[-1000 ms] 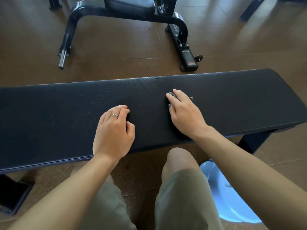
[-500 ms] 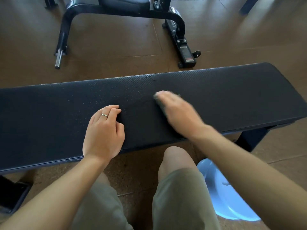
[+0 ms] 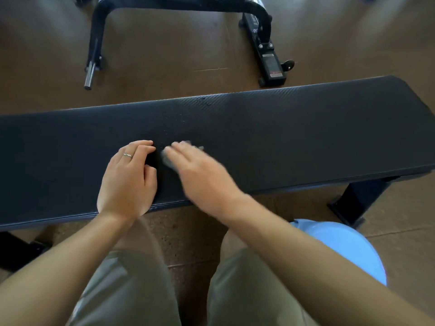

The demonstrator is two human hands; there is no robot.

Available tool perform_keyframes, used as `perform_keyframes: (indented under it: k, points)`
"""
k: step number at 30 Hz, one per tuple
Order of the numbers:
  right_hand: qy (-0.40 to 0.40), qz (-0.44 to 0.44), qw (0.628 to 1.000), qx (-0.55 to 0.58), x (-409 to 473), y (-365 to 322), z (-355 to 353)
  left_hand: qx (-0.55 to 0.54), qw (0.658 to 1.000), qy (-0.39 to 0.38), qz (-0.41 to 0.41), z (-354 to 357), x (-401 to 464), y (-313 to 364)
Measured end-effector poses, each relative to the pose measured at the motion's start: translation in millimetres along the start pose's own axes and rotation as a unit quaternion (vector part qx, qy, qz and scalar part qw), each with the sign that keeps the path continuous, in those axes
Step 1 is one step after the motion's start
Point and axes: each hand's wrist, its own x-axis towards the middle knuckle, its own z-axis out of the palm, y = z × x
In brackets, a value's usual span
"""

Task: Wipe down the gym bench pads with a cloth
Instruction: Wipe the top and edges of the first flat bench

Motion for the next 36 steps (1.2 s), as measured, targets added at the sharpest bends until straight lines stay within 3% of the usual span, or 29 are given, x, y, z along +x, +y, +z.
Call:
perform_keyframes:
  k: [3, 5, 8, 12, 15, 18, 20, 23, 26, 30, 33, 36]
  points:
    - [0.100, 0.115, 0.988, -0.022, -1.8, 64.1, -26.7, 0.000, 1.000, 0.002, -0.016, 0.0, -0.7, 3.6]
    - [0.108, 0.217, 0.970, -0.024, -7.6, 94.6, -45.8, 0.001, 1.000, 0.001, -0.020, -0.6, -0.3, 4.0]
    - [0.123, 0.264, 0.956, -0.029, -10.4, 89.8, -41.4, 0.001, 1.000, -0.001, -0.017, -0.2, -0.6, 2.9]
    - [0.129, 0.207, 0.970, -0.023, -4.9, 17.2, -2.9, -0.003, 1.000, -0.006, -0.005, 0.1, 1.0, 1.2]
    - [0.064, 0.113, 0.991, -0.025, -7.1, -31.4, 15.0, -0.009, 0.999, -0.016, 0.028, -12.3, -0.1, -4.1]
    - [0.013, 0.073, 0.996, -0.044, -12.0, -26.8, 8.3, 0.017, 0.999, 0.002, 0.050, -41.3, -8.2, -31.1]
    - [0.044, 0.127, 0.988, -0.070, -11.6, -2.8, -5.6, 0.053, 0.998, -0.008, 0.039, -57.7, -9.8, -62.7]
    - [0.120, 0.280, 0.950, -0.071, -16.8, 26.3, -17.8, 0.081, 0.996, -0.037, -0.018, -69.3, -6.0, -106.7]
    - [0.175, 0.348, 0.918, -0.071, -7.8, -6.0, 5.8, 0.066, 0.995, -0.054, -0.048, -69.4, -6.1, -131.0]
    - [0.189, 0.254, 0.947, -0.061, 28.0, -99.8, 65.4, 0.071, 0.995, -0.061, -0.023, -62.2, -11.8, -143.8]
    - [0.105, 0.174, 0.978, -0.044, 39.7, -160.7, 93.0, 0.064, 0.996, -0.060, -0.020, -62.3, -12.2, -145.0]
    - [0.064, 0.098, 0.992, -0.056, 37.0, -153.6, 88.9, 0.064, 0.996, -0.058, -0.017, -61.7, -13.7, -146.5]
